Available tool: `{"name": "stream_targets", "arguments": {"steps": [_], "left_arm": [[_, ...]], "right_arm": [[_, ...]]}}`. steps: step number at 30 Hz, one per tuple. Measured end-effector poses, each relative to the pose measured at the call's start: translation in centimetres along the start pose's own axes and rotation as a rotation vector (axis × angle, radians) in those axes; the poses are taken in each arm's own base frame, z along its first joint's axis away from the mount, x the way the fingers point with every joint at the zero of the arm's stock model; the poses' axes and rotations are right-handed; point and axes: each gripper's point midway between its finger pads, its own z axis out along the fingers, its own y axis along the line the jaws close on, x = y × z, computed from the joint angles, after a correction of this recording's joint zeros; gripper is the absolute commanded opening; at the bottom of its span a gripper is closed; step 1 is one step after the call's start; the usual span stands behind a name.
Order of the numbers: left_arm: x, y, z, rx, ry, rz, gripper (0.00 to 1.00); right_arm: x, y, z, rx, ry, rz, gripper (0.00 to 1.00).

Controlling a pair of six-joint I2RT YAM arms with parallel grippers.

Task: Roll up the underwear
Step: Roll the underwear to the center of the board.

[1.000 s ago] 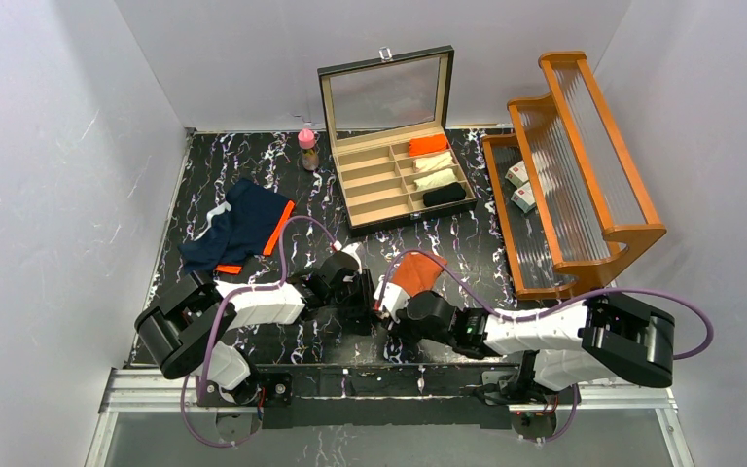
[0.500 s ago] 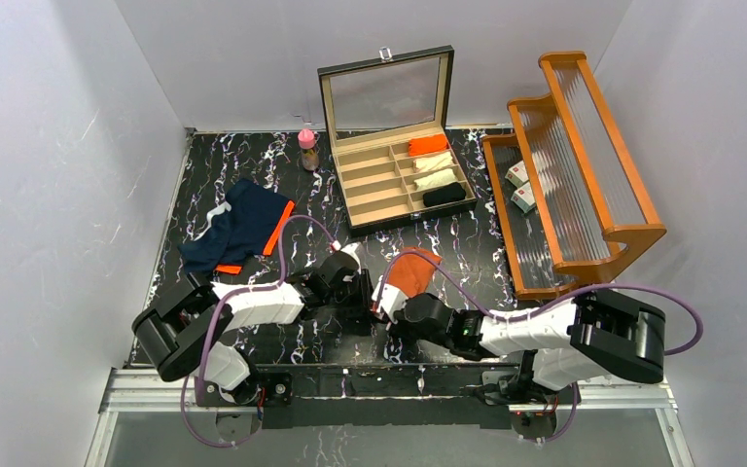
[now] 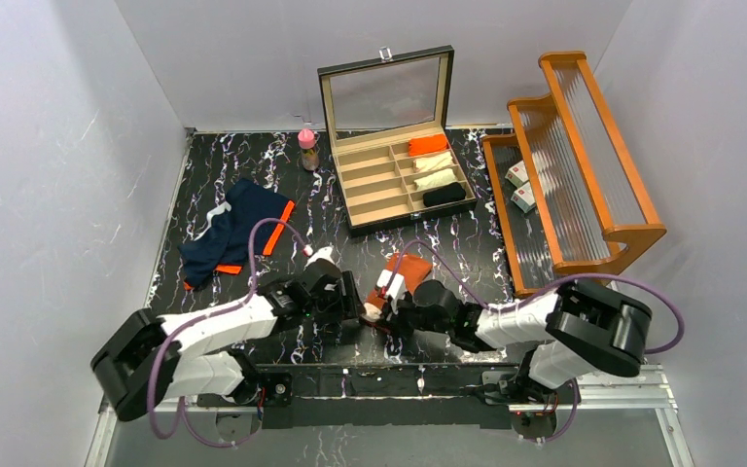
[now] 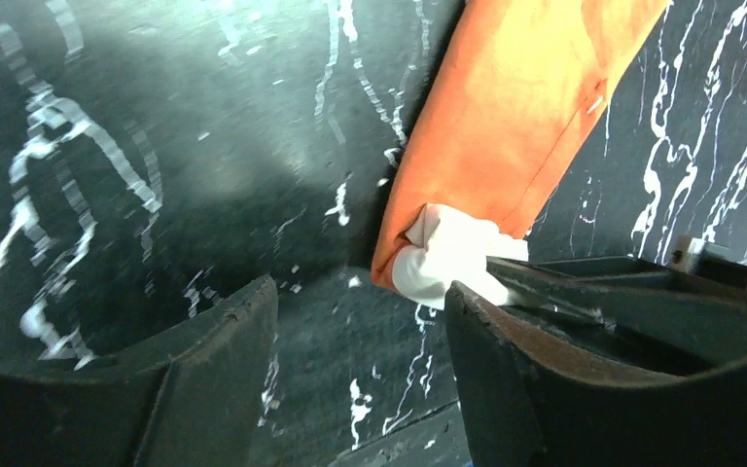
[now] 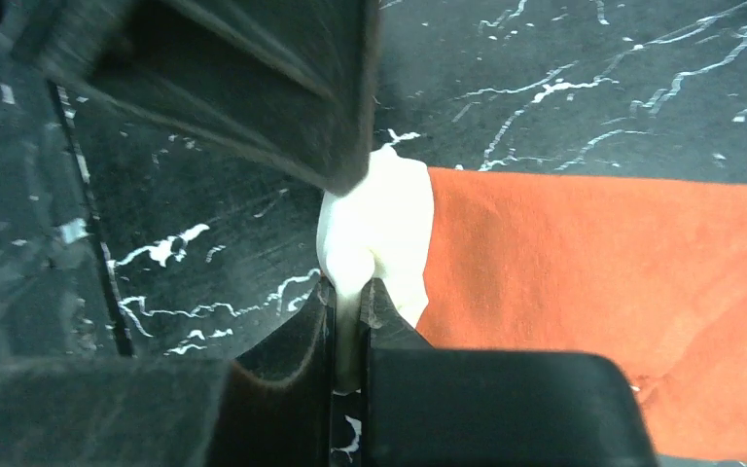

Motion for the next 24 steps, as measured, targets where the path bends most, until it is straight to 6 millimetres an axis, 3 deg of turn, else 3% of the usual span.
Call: {"name": "stream_targets", "arguments": {"steps": [6, 9, 16, 24], "left_arm": [[-1.0, 1.0, -3.7, 0.055, -0.124, -0.049, 0.65], [-1.2, 0.9, -4.6, 0.099, -0.161, -0.056, 0.66], [-0.5, 0.4, -3.9, 0.148, -0.135, -0.008, 0.67], [0.8, -0.7, -1.6, 0.190, -0.045, 0.079, 0.67]], "right_arm": [[-0.4, 1.2, 0.9, -0.140, -0.068, 0.200, 0.01], [-0.6, 1.5, 0.9, -0.192, -0.093, 0.334, 0.01], [-0.4, 0.9, 0.5, -0.219, -0.095, 0.644, 0.01], [0.4, -0.2, 0.1, -0.197, -0.076, 0.954, 0.05]]}}
